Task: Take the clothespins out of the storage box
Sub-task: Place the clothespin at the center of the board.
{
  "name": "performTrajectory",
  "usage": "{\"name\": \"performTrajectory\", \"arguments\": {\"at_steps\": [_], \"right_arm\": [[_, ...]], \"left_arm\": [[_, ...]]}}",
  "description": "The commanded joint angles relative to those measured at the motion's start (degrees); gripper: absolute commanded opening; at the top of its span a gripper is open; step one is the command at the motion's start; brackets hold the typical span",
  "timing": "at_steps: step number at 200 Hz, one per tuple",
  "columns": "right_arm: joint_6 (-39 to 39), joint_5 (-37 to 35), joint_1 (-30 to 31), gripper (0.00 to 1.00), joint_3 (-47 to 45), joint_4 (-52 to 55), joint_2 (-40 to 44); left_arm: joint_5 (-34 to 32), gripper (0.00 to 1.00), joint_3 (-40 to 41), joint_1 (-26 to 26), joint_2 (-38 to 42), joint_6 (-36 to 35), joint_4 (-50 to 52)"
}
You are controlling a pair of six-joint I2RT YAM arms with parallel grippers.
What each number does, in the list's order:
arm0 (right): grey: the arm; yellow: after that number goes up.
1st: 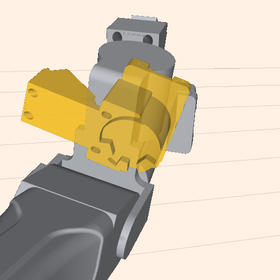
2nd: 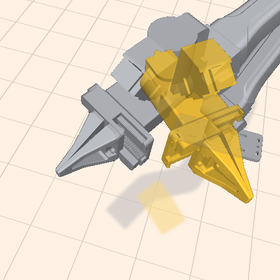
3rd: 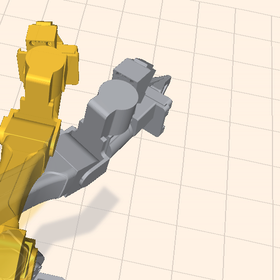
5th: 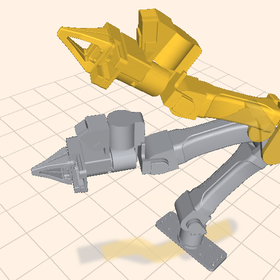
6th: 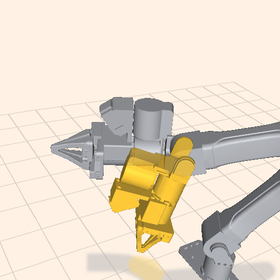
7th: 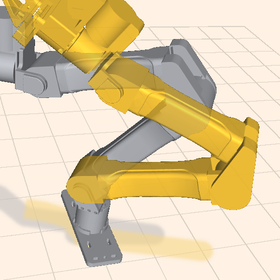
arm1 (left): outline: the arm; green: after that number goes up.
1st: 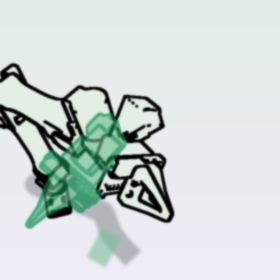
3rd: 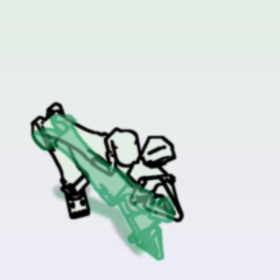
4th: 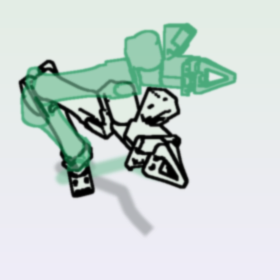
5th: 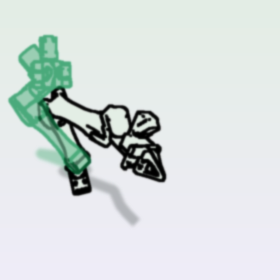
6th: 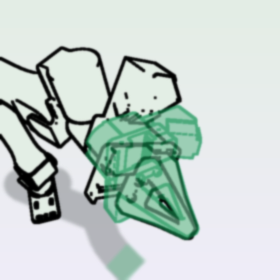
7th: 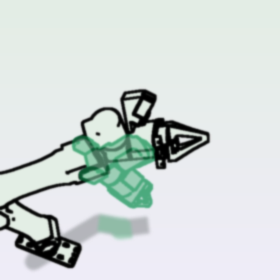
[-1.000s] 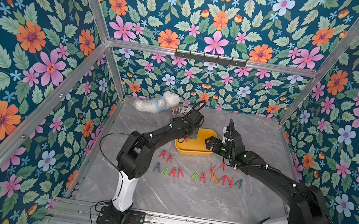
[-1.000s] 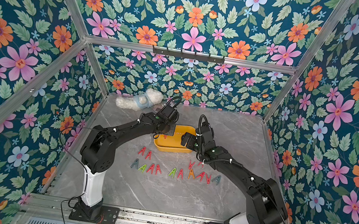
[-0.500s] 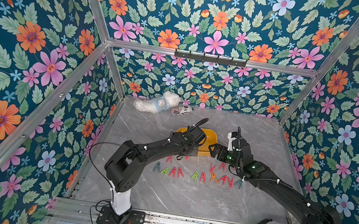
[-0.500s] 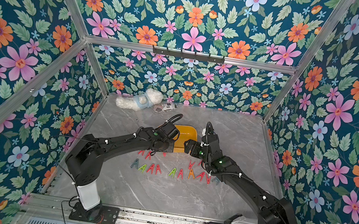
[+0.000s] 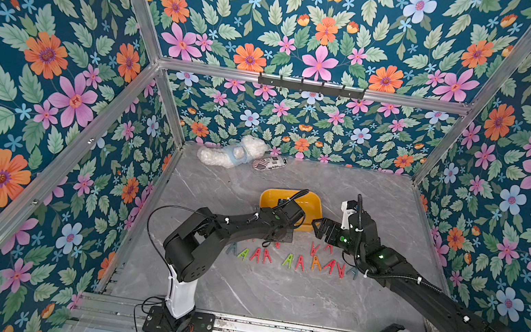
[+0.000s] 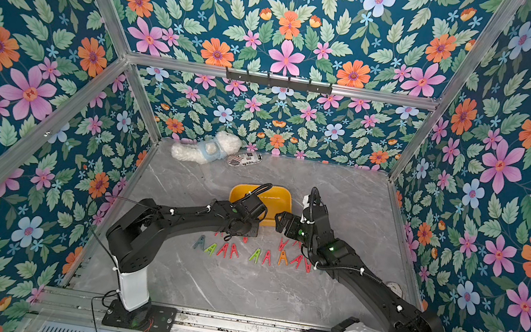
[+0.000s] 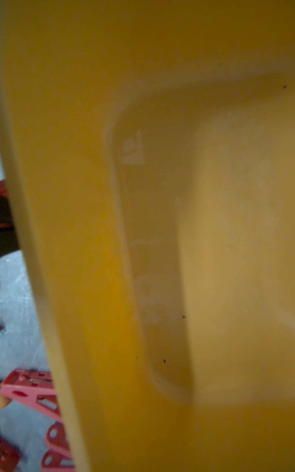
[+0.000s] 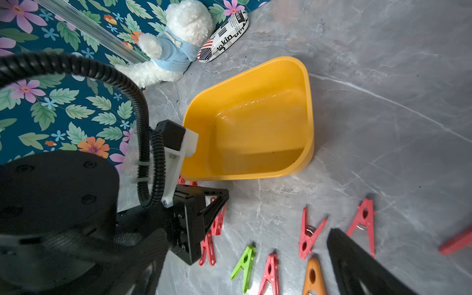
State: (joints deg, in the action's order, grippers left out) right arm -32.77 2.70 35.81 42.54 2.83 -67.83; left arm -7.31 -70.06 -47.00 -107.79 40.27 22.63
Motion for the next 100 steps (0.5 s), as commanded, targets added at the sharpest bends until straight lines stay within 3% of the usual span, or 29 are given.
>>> {"name": "performTrajectory", "arguments": {"at_steps": [1, 44, 100], "right_arm": [[-1.3, -1.4, 0.0, 0.99, -0.3, -0.3, 0.5], [-1.6, -2.2, 0.0, 0.99, -0.5, -0.1, 0.5], [-1.7, -3.7, -0.1, 0.99, -0.6, -0.5, 0.2]], "left_arm": [[-1.5, 0.03, -1.2, 0.0, -1.5, -1.3, 0.1], [-2.2, 0.08, -1.3, 0.1, -2.7, -2.5, 0.1], [-1.4, 0.26, -1.6, 0.1, -0.8, -2.7, 1.4]]}}
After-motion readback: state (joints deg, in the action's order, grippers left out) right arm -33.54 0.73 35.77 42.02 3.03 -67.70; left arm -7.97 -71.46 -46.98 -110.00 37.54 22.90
